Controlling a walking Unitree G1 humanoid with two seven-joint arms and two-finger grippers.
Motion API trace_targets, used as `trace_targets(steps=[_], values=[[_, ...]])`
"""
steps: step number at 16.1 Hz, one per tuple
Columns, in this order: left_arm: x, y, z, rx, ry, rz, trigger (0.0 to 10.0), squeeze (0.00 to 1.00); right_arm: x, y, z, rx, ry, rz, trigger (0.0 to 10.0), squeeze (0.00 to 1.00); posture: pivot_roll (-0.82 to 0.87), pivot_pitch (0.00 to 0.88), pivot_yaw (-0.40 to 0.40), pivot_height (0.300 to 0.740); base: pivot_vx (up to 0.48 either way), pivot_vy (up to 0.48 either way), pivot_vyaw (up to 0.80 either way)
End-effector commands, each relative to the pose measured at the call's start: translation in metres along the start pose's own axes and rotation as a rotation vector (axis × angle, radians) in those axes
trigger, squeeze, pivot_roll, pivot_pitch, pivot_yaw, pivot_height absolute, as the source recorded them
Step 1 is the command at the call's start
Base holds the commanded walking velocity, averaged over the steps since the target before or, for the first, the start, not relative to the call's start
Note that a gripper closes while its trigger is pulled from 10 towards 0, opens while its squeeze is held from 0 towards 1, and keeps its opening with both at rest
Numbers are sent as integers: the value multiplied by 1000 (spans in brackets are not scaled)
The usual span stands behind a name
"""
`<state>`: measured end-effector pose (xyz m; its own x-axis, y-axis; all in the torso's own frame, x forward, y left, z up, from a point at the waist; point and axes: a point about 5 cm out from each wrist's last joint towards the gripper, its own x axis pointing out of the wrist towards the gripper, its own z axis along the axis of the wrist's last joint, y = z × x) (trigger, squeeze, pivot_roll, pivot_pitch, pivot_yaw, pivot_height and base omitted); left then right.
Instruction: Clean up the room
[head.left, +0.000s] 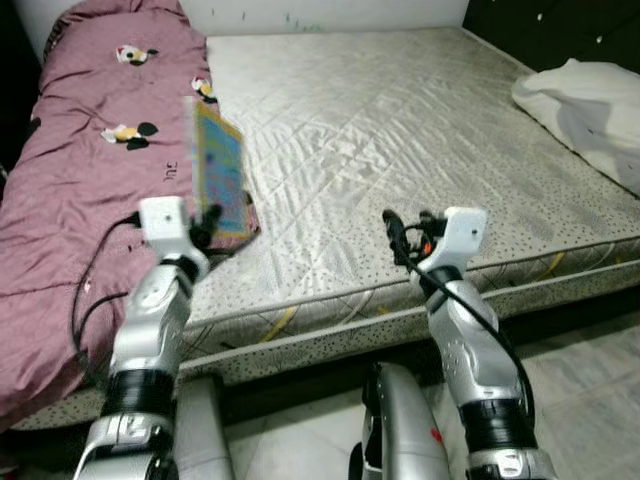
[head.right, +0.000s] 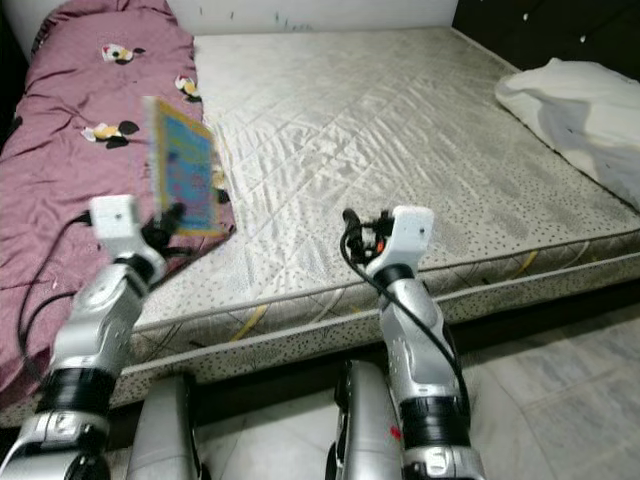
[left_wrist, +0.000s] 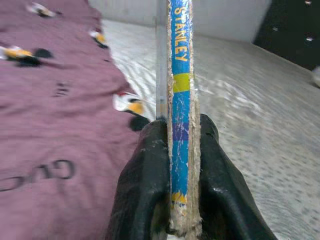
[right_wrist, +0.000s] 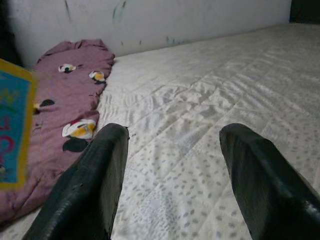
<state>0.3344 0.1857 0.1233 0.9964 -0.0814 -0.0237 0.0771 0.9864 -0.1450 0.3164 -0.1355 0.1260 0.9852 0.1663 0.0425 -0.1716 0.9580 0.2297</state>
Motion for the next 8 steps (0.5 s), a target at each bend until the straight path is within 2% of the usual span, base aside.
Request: trace_targets(steps=[1, 3, 4, 5, 8], values=[[2, -7, 18, 65, -94, -18, 10000, 0, 0, 0, 7, 14, -23, -6, 10000, 0, -30, 0, -24, 525, 0, 0, 0], [2, -10, 18, 114, -108, -21, 10000, 0, 1, 2, 9, -8, -34, 14, 10000, 0, -25, 0, -23, 525, 0, 0, 0], [-3, -10, 16, 104, -116, -29, 10000, 0, 2, 3, 11, 5, -53, 10, 10000, 0, -32, 0, -22, 525, 0, 0, 0], [-6, -7, 12, 128, -109, -10, 10000, 0, 1, 4, 13, 12, -62, 10, 10000, 0, -39, 0, -19, 530, 0, 0, 0], [-8, -2, 7, 113, -100, 25, 10000, 0, -1, 5, 16, 21, -72, 3, 10000, 0, -63, 0, 3, 565, 0, 0, 0]])
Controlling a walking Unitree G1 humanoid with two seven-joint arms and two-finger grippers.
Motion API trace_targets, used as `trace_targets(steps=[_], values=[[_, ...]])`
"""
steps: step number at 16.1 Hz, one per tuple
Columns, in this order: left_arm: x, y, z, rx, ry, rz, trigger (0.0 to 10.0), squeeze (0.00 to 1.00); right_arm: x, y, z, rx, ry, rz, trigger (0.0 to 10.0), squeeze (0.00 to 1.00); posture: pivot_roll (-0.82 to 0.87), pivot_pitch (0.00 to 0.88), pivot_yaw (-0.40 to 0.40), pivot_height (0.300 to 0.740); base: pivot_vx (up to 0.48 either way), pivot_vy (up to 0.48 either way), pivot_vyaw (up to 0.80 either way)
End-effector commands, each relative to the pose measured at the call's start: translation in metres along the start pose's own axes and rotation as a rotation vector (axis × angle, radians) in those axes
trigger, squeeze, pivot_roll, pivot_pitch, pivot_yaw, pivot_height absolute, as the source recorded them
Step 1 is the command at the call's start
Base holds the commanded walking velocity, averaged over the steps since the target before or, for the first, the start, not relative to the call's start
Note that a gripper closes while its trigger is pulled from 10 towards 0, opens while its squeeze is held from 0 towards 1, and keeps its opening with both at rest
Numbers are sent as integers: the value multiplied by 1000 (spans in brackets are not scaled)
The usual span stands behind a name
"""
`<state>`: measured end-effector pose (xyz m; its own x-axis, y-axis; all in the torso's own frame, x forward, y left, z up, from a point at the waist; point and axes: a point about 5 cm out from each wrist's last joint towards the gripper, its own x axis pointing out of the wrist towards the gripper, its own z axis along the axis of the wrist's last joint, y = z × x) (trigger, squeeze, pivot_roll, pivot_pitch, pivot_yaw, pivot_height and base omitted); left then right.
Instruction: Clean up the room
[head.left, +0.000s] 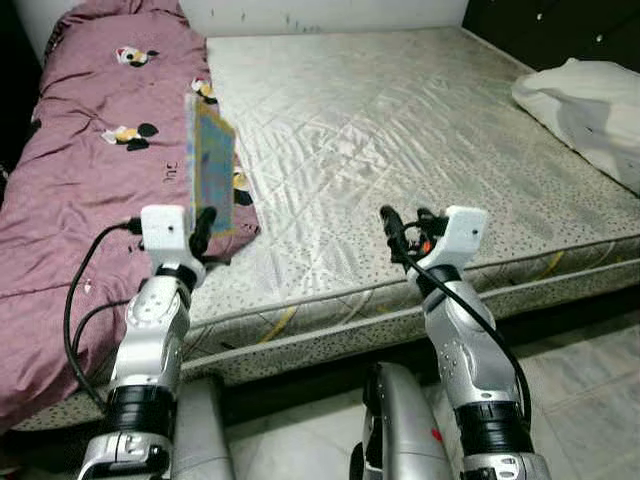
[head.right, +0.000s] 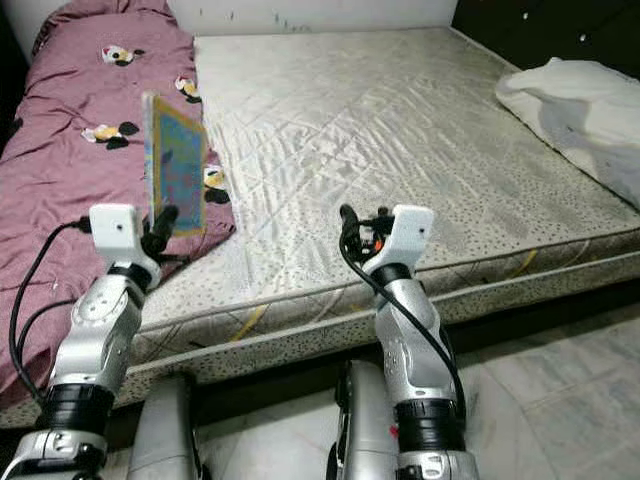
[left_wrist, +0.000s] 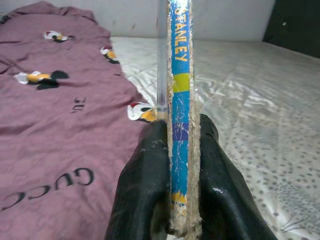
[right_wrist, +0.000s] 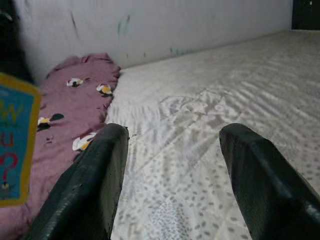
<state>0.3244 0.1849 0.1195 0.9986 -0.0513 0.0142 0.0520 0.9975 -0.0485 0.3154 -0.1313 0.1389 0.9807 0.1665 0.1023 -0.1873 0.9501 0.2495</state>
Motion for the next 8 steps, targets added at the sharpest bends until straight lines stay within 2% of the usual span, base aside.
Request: trace_targets(steps=[1, 2, 4, 8], values=[[1, 0, 9, 20, -56, -7, 10000, 0, -2, -3, 5, 4, -17, -24, 10000, 0, -65, 0, 6, 575, 0, 0, 0], [-1, 0, 8, 26, -57, -40, 10000, 0, -4, -4, 3, 18, -13, -43, 10000, 0, -67, 0, 9, 585, 0, 0, 0], [-1, 0, 8, 30, -46, -24, 10000, 0, -7, -4, 1, 21, -7, -49, 10000, 0, -56, 0, -2, 610, 0, 0, 0], [3, -3, 12, 12, -57, 0, 10000, 0, 3, 1, 7, 13, -12, -23, 10000, 0, -52, 0, -30, 665, 0, 0, 0]])
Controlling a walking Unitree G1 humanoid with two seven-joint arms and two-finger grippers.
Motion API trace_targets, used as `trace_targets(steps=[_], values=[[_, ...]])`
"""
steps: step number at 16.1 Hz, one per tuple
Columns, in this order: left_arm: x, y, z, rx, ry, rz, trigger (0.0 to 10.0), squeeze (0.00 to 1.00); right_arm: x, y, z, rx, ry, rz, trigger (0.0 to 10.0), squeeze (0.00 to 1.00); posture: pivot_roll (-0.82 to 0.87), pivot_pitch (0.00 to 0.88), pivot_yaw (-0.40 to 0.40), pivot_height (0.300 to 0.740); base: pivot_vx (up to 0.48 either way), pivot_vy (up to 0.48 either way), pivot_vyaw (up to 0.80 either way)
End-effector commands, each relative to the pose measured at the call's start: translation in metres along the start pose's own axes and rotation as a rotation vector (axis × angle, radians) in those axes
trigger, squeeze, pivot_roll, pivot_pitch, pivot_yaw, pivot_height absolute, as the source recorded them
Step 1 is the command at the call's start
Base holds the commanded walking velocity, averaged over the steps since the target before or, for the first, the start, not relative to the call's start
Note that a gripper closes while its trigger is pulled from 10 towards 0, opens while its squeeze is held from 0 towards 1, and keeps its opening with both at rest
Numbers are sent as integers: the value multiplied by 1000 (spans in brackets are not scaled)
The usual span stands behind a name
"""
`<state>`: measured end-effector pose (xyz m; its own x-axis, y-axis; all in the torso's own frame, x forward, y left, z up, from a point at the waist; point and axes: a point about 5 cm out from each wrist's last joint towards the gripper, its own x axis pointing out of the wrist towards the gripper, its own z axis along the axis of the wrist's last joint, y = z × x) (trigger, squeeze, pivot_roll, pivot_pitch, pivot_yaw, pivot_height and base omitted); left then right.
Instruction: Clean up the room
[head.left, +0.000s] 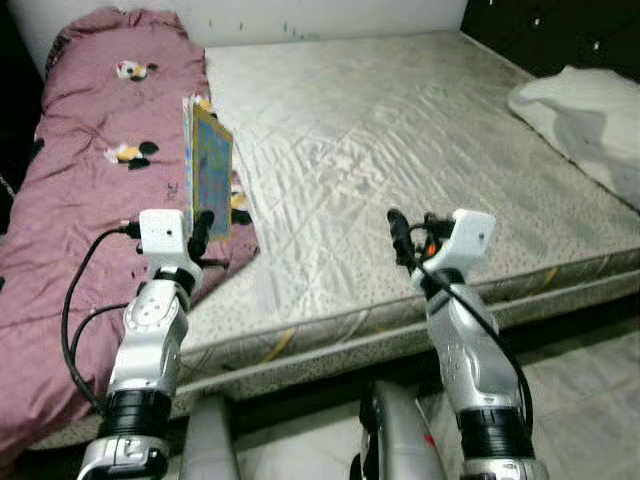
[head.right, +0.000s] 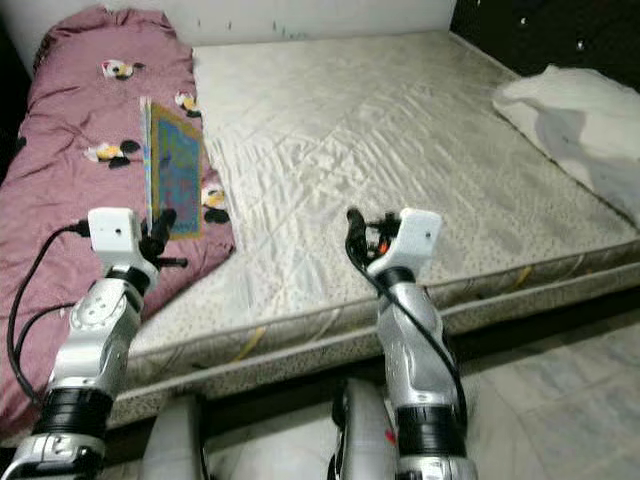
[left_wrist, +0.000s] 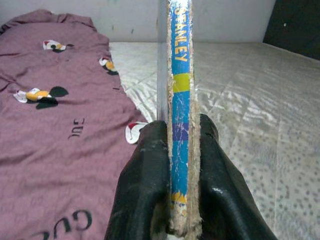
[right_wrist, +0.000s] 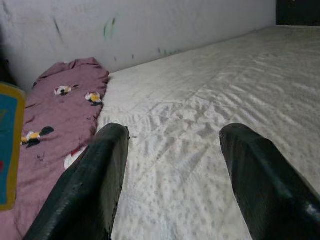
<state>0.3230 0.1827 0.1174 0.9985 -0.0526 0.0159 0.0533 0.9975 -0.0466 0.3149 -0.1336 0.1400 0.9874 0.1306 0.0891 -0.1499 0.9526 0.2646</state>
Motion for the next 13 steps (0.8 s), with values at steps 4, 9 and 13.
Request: trace_targets(steps=[4, 9, 13], values=[[6, -7, 10, 4, -27, 4, 10000, 0, 6, -2, 11, -15, -26, 6, 10000, 0, -59, 0, -29, 720, 0, 0, 0], [8, -4, 12, 41, -46, 21, 10000, 0, 3, -3, 9, -20, -16, -2, 10000, 0, -63, 0, -32, 740, 0, 0, 0], [3, -3, 7, 42, -26, 3, 10000, 0, 3, -6, 8, -31, -9, -3, 10000, 0, -54, 0, -35, 740, 0, 0, 0]])
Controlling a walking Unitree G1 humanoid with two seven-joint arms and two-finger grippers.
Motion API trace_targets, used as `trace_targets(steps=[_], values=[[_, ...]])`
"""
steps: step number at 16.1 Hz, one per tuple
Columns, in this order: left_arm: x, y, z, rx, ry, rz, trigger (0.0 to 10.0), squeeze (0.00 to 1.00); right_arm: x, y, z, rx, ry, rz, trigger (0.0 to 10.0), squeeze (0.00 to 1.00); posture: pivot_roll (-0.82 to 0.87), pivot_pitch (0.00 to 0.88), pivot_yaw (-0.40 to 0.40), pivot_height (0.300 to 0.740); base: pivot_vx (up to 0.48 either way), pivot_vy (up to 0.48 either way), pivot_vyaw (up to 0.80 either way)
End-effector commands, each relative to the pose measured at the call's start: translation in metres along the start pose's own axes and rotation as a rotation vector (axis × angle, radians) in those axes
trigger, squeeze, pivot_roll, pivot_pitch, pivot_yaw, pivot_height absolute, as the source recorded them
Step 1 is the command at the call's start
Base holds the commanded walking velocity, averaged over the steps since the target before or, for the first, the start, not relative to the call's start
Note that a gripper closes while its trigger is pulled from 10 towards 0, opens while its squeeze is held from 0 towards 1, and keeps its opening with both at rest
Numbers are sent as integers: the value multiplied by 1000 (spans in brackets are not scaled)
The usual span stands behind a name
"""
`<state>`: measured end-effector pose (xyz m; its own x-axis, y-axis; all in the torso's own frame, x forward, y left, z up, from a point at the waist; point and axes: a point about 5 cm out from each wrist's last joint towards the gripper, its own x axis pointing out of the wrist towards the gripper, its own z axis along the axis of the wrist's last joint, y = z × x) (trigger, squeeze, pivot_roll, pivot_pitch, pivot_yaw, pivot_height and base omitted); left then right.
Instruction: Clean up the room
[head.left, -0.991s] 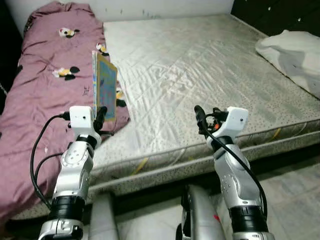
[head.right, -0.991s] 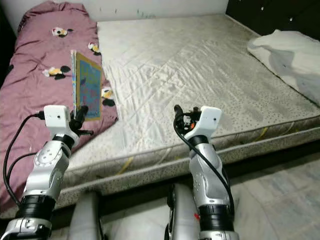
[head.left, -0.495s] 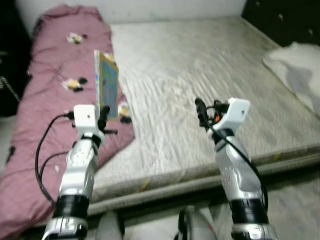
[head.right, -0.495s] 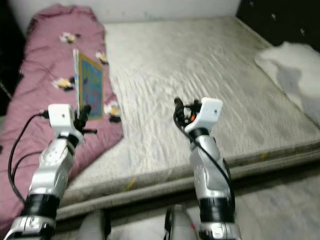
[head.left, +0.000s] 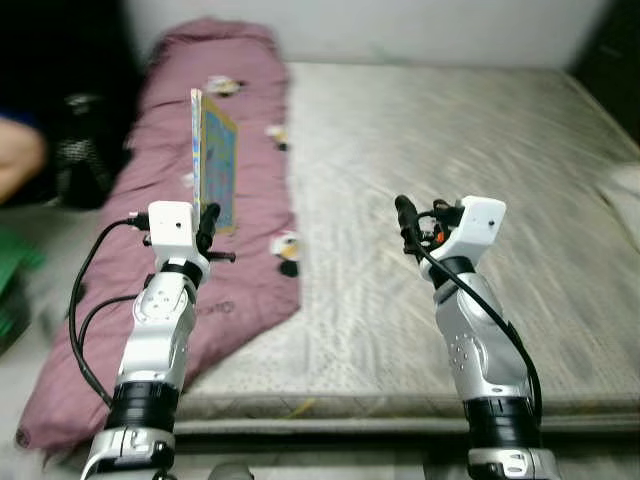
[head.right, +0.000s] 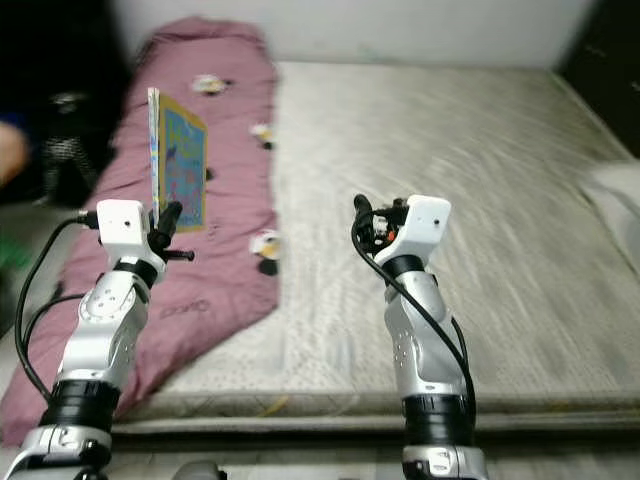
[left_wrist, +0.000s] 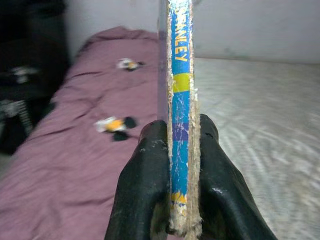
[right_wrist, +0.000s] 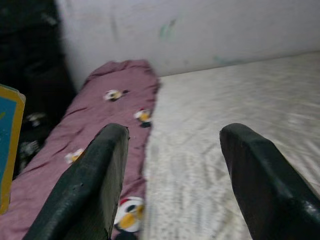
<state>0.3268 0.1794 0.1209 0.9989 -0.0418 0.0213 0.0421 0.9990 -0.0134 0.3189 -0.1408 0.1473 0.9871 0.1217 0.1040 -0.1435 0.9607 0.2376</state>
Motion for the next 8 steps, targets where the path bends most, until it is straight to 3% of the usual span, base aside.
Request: trace_targets(steps=[1, 4, 8], values=[[-1, 1, 3, 10, -17, -5, 10000, 0, -1, -1, -1, 0, 8, 0, 10000, 0, -54, 0, -35, 740, 0, 0, 0], [-5, 2, -1, -21, -7, -26, 10000, 0, -6, -4, -9, -39, 34, -25, 10000, 0, -53, 0, -30, 740, 0, 0, 0], [1, 2, 3, -13, -17, -34, 10000, 0, -3, -2, -5, -48, 18, -16, 10000, 0, -60, 0, -26, 740, 0, -301, 0]])
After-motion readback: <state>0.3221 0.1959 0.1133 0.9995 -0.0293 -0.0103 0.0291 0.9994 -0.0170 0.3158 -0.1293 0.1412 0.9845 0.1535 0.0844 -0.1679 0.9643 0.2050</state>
